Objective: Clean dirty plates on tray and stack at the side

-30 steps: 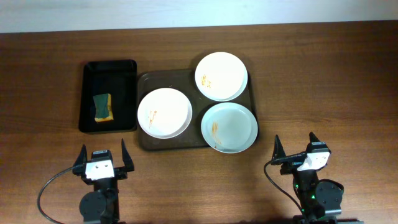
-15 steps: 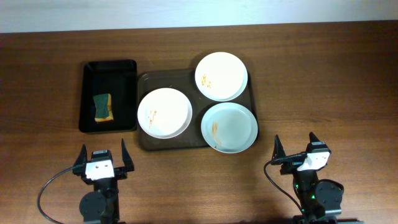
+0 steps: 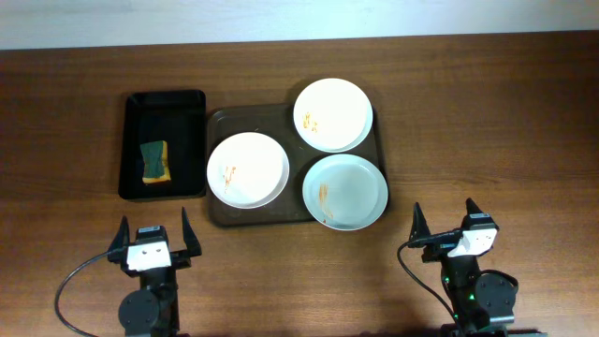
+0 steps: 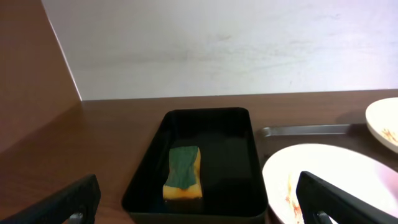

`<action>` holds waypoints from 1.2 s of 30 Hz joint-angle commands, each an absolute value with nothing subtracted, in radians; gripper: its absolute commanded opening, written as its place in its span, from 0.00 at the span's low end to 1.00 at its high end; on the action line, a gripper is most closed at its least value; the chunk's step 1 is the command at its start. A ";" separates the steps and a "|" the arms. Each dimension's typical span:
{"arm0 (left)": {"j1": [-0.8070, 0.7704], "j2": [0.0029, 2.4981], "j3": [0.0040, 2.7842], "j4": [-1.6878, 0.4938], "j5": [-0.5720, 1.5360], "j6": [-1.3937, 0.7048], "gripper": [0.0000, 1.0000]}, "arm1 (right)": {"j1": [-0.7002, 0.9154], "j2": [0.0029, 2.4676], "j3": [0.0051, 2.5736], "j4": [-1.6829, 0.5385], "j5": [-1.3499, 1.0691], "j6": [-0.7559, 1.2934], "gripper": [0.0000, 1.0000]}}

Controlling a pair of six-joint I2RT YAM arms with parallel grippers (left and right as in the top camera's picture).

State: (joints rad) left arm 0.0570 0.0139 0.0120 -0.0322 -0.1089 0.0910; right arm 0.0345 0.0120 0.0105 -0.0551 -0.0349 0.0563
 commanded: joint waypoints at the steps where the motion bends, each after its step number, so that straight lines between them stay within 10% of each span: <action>1: 0.053 0.005 0.009 -0.024 -0.056 0.115 0.99 | 0.042 0.006 0.006 -0.042 -0.027 0.059 0.98; 36: 0.053 0.370 0.344 -0.111 0.195 0.115 0.99 | 0.039 0.219 0.268 -0.084 -0.132 0.059 0.98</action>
